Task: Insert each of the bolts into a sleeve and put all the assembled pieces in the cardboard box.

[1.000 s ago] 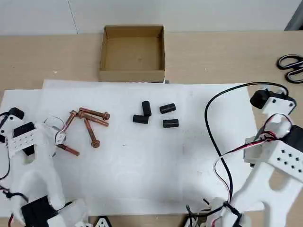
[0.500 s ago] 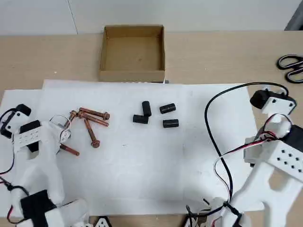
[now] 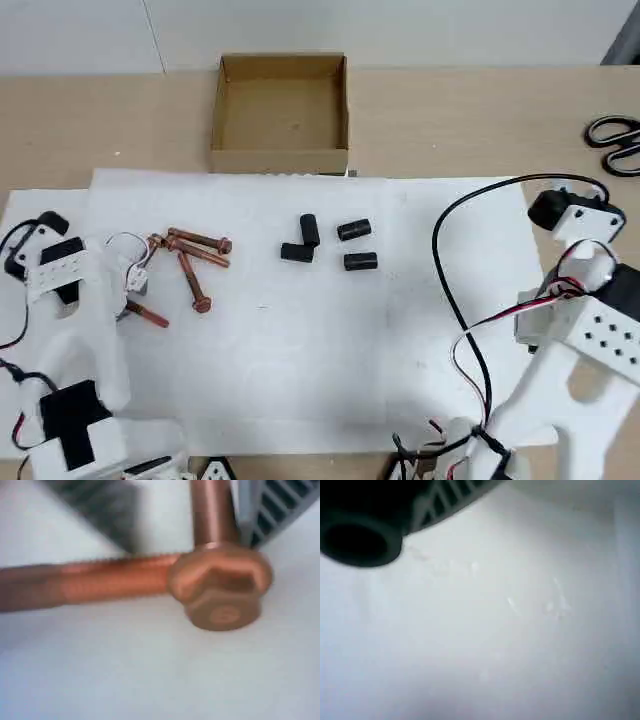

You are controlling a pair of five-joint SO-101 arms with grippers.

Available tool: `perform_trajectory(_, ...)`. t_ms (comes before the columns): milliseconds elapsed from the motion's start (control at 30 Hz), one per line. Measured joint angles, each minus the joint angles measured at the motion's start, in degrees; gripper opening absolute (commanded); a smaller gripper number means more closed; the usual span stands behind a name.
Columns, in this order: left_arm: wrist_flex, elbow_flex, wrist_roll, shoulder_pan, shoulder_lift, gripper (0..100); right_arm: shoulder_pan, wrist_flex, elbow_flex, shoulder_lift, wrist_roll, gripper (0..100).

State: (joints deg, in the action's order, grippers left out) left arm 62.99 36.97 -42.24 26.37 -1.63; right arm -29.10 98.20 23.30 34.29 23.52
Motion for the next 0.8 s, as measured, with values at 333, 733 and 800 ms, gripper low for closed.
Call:
perform_trajectory(333, 16.18, -11.43, 0.00, 0.62, 3.08, 0, 0.00, 0.00, 0.00, 0.00, 0.00, 0.4)
perform_trajectory(733, 33.14, -29.45, 0.26, 0.18, 3.08, 0, 1.23, 0.00, 0.00, 0.09, 0.00, 0.4)
perform_trajectory(800, 35.16, -31.30, 0.26, -1.14, 3.08, 0, 2.55, 0.00, 0.00, 0.09, 0.00, 0.4)
